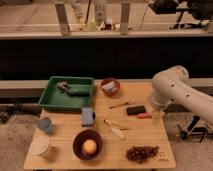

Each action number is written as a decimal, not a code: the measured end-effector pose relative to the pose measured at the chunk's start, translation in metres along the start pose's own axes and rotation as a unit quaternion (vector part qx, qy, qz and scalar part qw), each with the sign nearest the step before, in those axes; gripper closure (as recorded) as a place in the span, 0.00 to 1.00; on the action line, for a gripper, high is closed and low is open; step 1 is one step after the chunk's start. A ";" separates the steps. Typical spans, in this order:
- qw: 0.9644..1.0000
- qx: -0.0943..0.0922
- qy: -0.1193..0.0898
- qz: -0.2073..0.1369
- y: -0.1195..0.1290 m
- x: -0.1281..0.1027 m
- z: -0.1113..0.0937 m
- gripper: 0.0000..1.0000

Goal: Place eraser in red bowl

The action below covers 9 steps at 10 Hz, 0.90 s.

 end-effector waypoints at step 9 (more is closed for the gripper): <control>1.000 -0.001 -0.024 -0.008 -0.024 -0.002 0.039 0.20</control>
